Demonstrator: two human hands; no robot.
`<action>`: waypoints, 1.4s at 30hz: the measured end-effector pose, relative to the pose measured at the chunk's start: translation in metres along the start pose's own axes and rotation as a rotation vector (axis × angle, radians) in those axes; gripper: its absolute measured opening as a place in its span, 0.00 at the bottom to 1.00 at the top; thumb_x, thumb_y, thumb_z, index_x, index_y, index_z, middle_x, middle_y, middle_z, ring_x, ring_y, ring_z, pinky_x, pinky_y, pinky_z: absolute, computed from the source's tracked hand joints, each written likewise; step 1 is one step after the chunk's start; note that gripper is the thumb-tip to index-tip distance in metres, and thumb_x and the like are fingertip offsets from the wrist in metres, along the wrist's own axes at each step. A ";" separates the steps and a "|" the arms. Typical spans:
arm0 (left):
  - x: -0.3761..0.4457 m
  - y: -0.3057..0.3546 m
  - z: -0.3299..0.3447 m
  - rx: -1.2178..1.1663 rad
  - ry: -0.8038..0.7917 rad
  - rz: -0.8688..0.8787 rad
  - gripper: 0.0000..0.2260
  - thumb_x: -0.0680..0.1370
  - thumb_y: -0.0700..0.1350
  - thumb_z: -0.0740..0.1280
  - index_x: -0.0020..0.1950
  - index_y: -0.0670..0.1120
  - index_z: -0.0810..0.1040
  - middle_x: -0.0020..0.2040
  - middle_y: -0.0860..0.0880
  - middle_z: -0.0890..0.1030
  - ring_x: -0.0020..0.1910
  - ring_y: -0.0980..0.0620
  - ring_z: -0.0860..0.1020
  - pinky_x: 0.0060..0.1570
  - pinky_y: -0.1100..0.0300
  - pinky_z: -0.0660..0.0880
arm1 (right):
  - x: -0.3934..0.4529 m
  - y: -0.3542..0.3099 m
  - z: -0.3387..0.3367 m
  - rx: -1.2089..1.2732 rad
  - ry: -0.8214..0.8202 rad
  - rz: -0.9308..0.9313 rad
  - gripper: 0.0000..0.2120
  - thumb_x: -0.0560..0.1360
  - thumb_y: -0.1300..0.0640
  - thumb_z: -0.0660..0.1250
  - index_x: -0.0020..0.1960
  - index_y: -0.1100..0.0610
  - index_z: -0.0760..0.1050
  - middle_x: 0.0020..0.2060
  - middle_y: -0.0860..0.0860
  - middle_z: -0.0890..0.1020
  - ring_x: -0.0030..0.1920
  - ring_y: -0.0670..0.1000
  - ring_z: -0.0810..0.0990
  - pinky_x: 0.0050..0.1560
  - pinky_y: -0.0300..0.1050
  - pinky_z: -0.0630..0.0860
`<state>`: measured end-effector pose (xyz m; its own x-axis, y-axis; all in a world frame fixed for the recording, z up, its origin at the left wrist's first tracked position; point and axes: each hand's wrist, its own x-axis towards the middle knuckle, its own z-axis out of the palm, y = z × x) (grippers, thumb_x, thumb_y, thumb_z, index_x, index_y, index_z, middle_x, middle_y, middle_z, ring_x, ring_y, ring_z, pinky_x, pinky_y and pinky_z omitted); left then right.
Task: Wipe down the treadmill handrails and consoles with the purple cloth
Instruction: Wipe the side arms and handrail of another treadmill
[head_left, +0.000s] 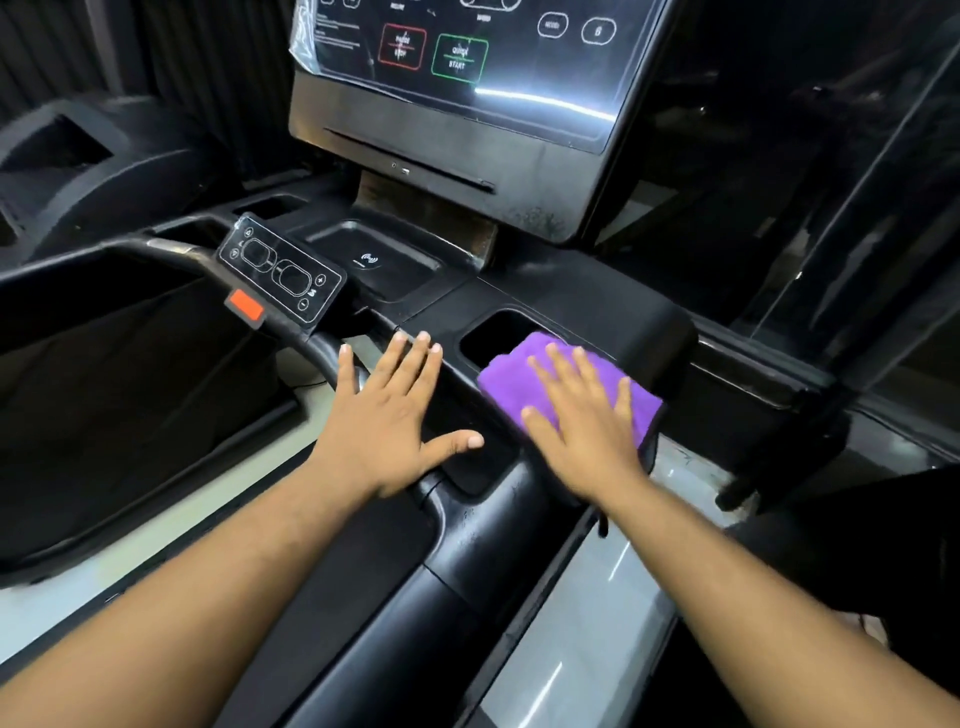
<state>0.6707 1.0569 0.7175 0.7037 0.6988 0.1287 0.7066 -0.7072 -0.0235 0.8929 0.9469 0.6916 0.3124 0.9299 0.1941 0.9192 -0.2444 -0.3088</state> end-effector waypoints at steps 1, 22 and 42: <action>0.000 -0.001 0.000 -0.002 -0.001 0.001 0.57 0.65 0.82 0.28 0.85 0.48 0.43 0.84 0.51 0.42 0.83 0.51 0.38 0.77 0.32 0.38 | -0.018 0.000 0.002 0.001 -0.014 -0.070 0.36 0.76 0.31 0.45 0.82 0.40 0.50 0.82 0.39 0.46 0.82 0.46 0.40 0.77 0.68 0.37; -0.141 0.026 -0.011 -0.250 -0.215 0.068 0.60 0.60 0.85 0.30 0.82 0.48 0.31 0.82 0.52 0.31 0.80 0.55 0.30 0.78 0.38 0.34 | -0.075 -0.061 0.022 0.216 0.091 0.309 0.33 0.82 0.37 0.56 0.83 0.42 0.50 0.83 0.44 0.44 0.82 0.50 0.39 0.77 0.73 0.46; -0.189 0.031 -0.014 -0.126 -0.261 -0.162 0.56 0.67 0.83 0.38 0.80 0.44 0.27 0.81 0.48 0.28 0.79 0.51 0.27 0.78 0.38 0.33 | 0.017 -0.177 0.024 -0.145 -0.227 -0.235 0.43 0.81 0.43 0.63 0.83 0.53 0.39 0.77 0.61 0.60 0.71 0.65 0.68 0.62 0.62 0.72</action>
<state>0.5584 0.9013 0.7065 0.5901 0.7954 -0.1379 0.8073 -0.5813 0.1019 0.7296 1.0129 0.7269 0.0421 0.9988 0.0269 0.9892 -0.0379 -0.1415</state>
